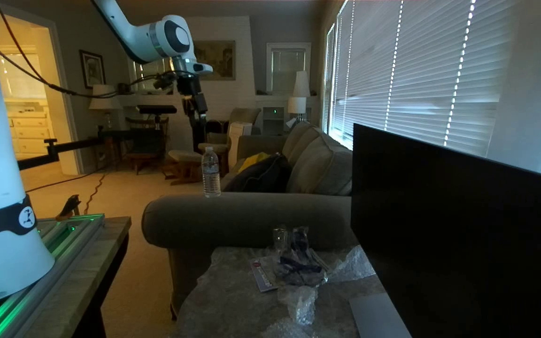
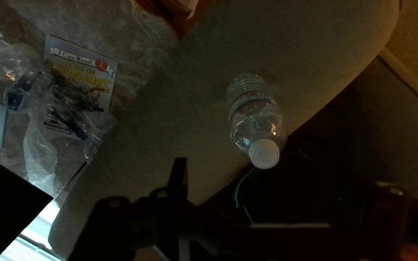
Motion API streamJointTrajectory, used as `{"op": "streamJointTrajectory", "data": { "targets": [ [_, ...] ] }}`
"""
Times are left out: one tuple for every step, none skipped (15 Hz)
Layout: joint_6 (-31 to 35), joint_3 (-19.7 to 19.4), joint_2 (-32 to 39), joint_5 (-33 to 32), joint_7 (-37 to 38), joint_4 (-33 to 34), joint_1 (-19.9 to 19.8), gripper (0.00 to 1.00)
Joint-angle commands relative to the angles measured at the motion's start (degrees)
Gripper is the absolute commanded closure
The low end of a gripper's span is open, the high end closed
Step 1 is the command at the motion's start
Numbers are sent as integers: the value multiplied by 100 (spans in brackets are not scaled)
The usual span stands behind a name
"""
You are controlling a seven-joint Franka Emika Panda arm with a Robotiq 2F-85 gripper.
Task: Put the water bottle on the armrest of the couch
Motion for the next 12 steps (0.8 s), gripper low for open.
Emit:
{"op": "streamJointTrajectory", "data": {
  "targets": [
    [-477,207,-527,418,-315,17,-125,0],
    [-599,243,-685,567,-446,14,-158,0],
    [-707,269,-822,713,-584,10,-191,0],
    [-769,286,-948,874,-728,-3,-227,0],
    [-881,300,-1099,1037,-869,-8,-265,0],
    [-949,306,-1228,1177,-1022,-23,-305,0],
    [-1044,299,-1375,1355,-1244,-42,-345,0],
    [-1097,299,-1495,1466,-1364,-66,-397,0],
    [-1208,290,-1644,1596,-1546,-85,-449,0],
    [-1262,292,-1773,1659,-1647,-123,-513,0],
    [-1355,278,-1911,1756,-1813,-155,-574,0],
    [-1404,265,-2039,1812,-1975,-207,-636,0]
  ]
}}
